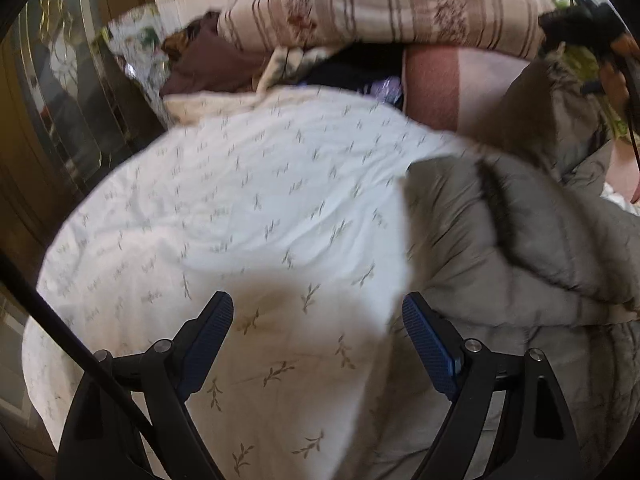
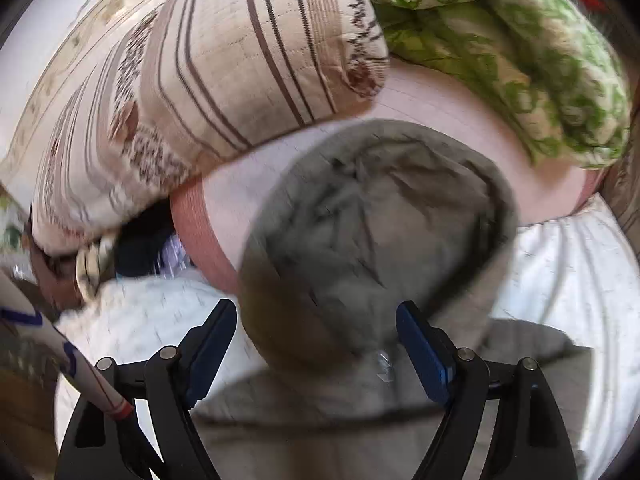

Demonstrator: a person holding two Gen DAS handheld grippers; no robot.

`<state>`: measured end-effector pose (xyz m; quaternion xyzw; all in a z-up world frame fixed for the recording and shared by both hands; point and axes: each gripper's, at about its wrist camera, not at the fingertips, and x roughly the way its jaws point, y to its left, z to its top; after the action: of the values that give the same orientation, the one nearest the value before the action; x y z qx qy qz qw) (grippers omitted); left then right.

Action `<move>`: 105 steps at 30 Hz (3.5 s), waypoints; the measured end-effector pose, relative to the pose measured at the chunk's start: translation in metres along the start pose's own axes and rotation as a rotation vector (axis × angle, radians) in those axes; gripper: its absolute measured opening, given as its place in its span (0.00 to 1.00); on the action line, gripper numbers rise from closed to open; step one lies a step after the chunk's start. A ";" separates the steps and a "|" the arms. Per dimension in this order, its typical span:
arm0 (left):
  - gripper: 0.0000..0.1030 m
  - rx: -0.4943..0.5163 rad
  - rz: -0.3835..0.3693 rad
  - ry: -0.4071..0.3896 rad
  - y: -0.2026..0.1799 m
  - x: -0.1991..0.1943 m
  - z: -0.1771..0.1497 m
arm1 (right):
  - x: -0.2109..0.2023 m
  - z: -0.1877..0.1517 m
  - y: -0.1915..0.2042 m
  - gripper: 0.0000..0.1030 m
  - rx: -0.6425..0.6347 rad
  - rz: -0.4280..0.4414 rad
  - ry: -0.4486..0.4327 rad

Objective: Fold large clothes

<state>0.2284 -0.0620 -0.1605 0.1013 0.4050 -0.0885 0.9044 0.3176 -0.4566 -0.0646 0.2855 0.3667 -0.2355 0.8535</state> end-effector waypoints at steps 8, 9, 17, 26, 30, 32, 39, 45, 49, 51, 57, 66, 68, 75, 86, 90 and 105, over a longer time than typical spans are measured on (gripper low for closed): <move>0.83 -0.037 -0.036 0.083 0.013 0.025 -0.007 | 0.060 0.021 0.022 0.84 0.034 -0.102 0.015; 0.83 -0.037 -0.039 0.085 0.013 0.025 -0.007 | 0.063 0.022 0.023 0.72 0.024 -0.114 0.013; 0.83 -0.041 -0.072 0.087 0.013 0.021 -0.008 | 0.037 -0.001 0.041 0.10 -0.144 -0.127 -0.001; 0.83 -0.056 -0.115 0.064 0.020 0.006 -0.007 | -0.082 -0.085 0.031 0.08 -0.273 -0.020 -0.009; 0.83 -0.085 -0.128 0.057 0.028 0.001 -0.006 | -0.134 -0.149 0.010 0.08 -0.265 0.041 0.013; 0.83 -0.093 -0.134 0.055 0.031 -0.001 -0.006 | -0.148 -0.182 0.002 0.08 -0.250 0.063 0.044; 0.83 -0.107 -0.165 0.064 0.033 -0.004 -0.008 | -0.096 -0.267 -0.023 0.08 -0.139 0.072 0.202; 0.83 -0.119 -0.156 0.065 0.036 -0.002 -0.007 | -0.047 -0.270 -0.026 0.10 -0.102 0.006 0.229; 0.83 -0.121 -0.163 0.067 0.036 -0.003 -0.007 | -0.071 -0.267 -0.025 0.48 -0.122 0.050 0.220; 0.83 -0.123 -0.163 0.069 0.036 -0.003 -0.007 | -0.094 -0.269 -0.030 0.64 -0.114 0.079 0.193; 0.83 -0.124 -0.166 0.072 0.036 -0.003 -0.008 | -0.145 -0.263 -0.055 0.64 -0.150 0.020 0.104; 0.83 -0.101 -0.163 0.080 0.029 -0.001 -0.009 | -0.088 -0.187 -0.086 0.60 -0.072 -0.235 -0.022; 0.83 -0.100 -0.165 0.085 0.028 0.001 -0.008 | -0.062 -0.191 -0.095 0.58 -0.021 -0.218 0.058; 0.83 -0.095 -0.182 0.104 0.022 0.003 -0.011 | -0.051 -0.232 -0.076 0.58 -0.127 -0.150 0.168; 0.83 -0.054 -0.170 0.106 0.010 0.003 -0.014 | -0.072 -0.198 -0.064 0.58 -0.098 -0.120 0.027; 0.83 -0.046 -0.173 0.107 0.009 0.003 -0.014 | -0.013 -0.225 -0.038 0.61 -0.202 -0.174 0.166; 0.83 -0.042 -0.166 0.117 0.008 0.006 -0.015 | -0.009 -0.256 0.041 0.65 -0.406 -0.161 0.117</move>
<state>0.2235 -0.0510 -0.1740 0.0534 0.4659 -0.1485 0.8707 0.2112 -0.2563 -0.1909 0.0909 0.4770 -0.2076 0.8492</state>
